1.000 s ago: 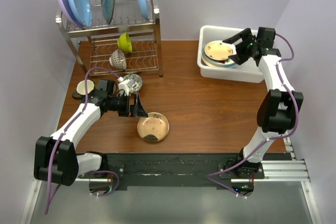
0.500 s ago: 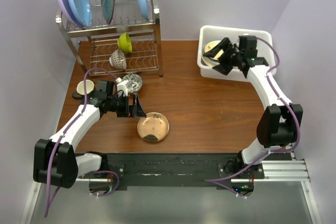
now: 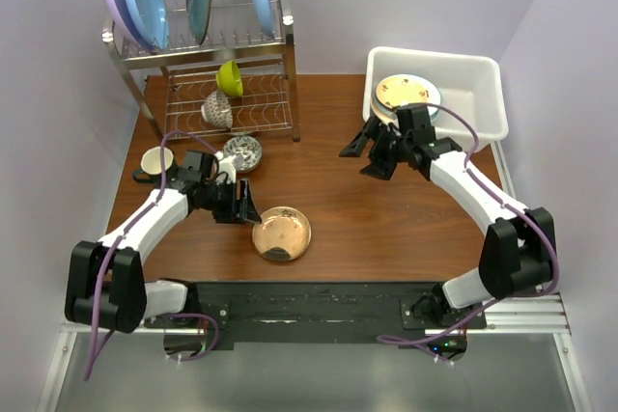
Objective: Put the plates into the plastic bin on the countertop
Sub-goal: Pick up the plate at the center of the board, then place the plate in the plastic bin.
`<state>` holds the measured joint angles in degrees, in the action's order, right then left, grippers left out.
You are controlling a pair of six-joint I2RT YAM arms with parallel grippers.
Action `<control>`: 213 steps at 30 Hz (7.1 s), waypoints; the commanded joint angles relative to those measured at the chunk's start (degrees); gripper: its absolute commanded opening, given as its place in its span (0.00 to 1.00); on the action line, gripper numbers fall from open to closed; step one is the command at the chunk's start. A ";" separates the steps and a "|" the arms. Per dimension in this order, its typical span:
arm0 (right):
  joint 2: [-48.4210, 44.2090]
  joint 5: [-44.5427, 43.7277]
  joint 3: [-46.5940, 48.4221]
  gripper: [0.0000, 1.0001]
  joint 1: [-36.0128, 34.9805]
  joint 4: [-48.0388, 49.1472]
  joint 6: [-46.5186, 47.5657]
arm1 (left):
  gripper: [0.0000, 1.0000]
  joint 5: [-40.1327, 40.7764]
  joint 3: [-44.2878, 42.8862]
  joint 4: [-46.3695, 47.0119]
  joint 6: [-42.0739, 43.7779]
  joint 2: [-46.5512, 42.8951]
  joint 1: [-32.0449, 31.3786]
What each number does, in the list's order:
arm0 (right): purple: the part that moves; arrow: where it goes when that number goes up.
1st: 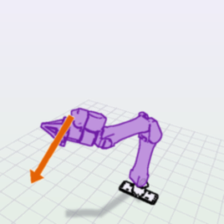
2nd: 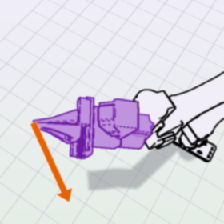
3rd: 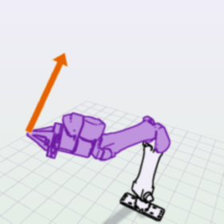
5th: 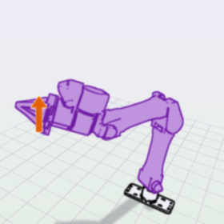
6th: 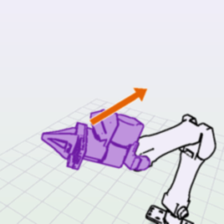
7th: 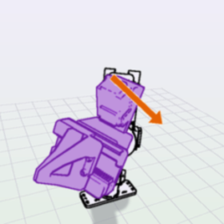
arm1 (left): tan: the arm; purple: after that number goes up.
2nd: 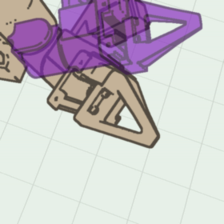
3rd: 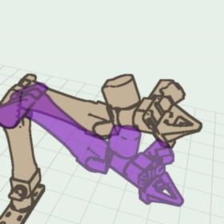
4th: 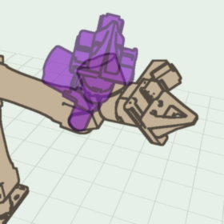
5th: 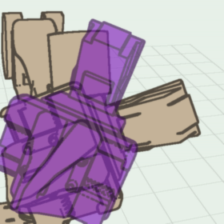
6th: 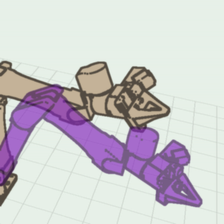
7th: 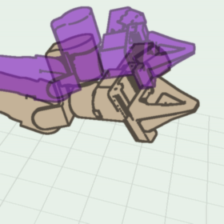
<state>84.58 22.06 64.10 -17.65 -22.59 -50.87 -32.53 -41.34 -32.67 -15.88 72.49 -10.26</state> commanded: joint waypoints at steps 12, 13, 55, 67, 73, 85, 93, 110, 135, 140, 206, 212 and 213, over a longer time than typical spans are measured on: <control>-6.70 -3.34 -14.16 0.80 -8.19 7.91 -4.50 | 0.43 1.42 0.65 3.75 -1.70 6.61 -1.95; -7.05 -3.69 -14.61 0.80 -8.54 8.17 -4.76 | 0.43 1.77 0.65 4.18 -1.96 7.14 -2.30; 9.29 -6.51 -19.09 0.60 -26.65 23.46 -11.61 | 0.34 2.21 1.35 9.55 -4.42 12.85 -9.78; 10.34 -5.89 -18.13 0.28 -26.56 23.82 -11.00 | 0.34 1.86 1.53 9.90 -4.42 13.03 -10.04; 9.56 -6.33 -18.04 0.00 -26.56 23.21 -10.04 | 0.37 2.12 1.53 9.81 -4.34 12.94 -9.95; 7.10 -7.30 -17.16 0.00 -26.65 18.72 -8.63 | 0.96 2.74 1.00 9.55 -4.42 10.92 -10.13; 2.71 -8.26 -16.63 0.00 -26.56 14.77 -7.93 | 1.00 1.34 0.30 9.99 -4.60 8.29 -10.04; -6.78 -12.39 -15.40 0.00 -23.57 3.08 -3.10 | 1.00 -1.04 -2.60 10.87 -6.27 2.49 -10.04; -10.75 -3.35 -9.87 0.00 0.07 -1.67 4.29 | 1.00 -1.39 -3.74 10.52 -5.74 0.99 -10.04; -9.17 -0.62 -6.80 0.00 3.66 -1.14 4.38 | 1.00 -1.57 -3.66 10.34 -5.48 1.51 -10.04; 29.86 -0.27 30.48 0.00 27.93 8.87 -11.52 | 1.00 -3.41 -0.58 10.78 -3.90 3.01 -10.04; 31.79 -1.32 31.53 0.00 27.76 8.44 -12.06 | 1.00 -3.68 -1.19 10.34 -3.81 3.36 -10.04; 32.05 -1.32 31.70 0.00 27.76 8.44 -12.41 | 1.00 -3.85 -1.37 10.51 -3.90 3.36 -10.04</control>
<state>116.38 22.13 93.65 10.04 -16.25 -61.67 -34.94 -42.26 -22.96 -21.26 75.55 -20.38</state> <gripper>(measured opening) 0.044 0.996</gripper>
